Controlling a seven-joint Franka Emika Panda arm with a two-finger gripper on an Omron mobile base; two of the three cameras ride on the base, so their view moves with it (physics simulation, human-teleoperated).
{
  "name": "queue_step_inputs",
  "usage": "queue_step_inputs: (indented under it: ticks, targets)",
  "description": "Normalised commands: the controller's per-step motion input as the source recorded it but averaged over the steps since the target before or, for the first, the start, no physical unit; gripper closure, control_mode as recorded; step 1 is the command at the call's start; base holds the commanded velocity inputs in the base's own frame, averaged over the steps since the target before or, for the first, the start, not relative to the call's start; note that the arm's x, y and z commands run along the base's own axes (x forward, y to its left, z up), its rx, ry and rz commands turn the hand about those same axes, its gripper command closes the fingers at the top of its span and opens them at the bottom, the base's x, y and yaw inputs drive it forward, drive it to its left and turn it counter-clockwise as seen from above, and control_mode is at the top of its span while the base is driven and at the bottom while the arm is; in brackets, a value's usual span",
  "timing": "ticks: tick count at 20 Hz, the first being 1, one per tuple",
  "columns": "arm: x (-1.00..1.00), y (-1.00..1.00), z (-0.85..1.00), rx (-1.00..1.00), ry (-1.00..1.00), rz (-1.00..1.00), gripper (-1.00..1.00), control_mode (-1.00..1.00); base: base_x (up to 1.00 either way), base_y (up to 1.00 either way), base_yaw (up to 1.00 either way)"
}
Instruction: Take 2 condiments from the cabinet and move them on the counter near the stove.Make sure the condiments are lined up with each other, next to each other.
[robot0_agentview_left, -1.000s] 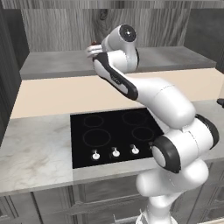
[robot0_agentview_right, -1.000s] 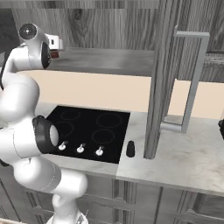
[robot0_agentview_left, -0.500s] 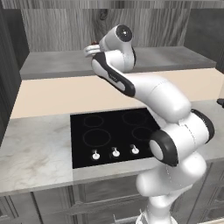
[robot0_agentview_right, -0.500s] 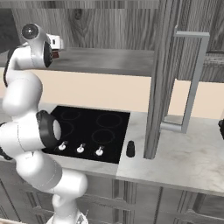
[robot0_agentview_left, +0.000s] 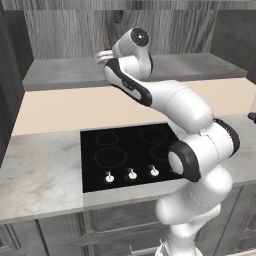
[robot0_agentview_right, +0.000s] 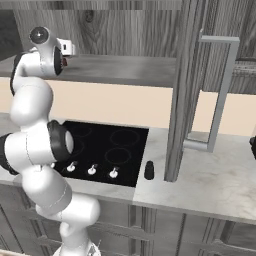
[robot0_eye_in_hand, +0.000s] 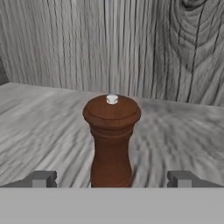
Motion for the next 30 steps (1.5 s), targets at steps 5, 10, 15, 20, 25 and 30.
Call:
queue_step_inputs:
  ticks: [5,10,15,20,25,30]
  targets:
    - [0.18,0.02,-0.03,0.00,0.00,0.00,-1.00,-1.00,0.00,0.00,0.00]
    - [0.11,0.03,0.00,0.00,0.00,0.00,-1.00,-1.00,0.00,0.00,0.00]
    - [0.07,0.02,-0.01,0.00,0.00,0.00,-1.00,-1.00,0.00,0.00,0.00]
    - [0.00,0.03,-0.07,0.00,0.00,0.00,-1.00,-1.00,0.00,0.00,0.00]
    - [0.00,0.01,-0.08,0.00,0.00,0.00,-1.00,-1.00,0.00,0.00,0.00]
    - [0.03,0.00,-0.03,0.00,0.00,0.00,-1.00,-1.00,0.00,0.00,0.00]
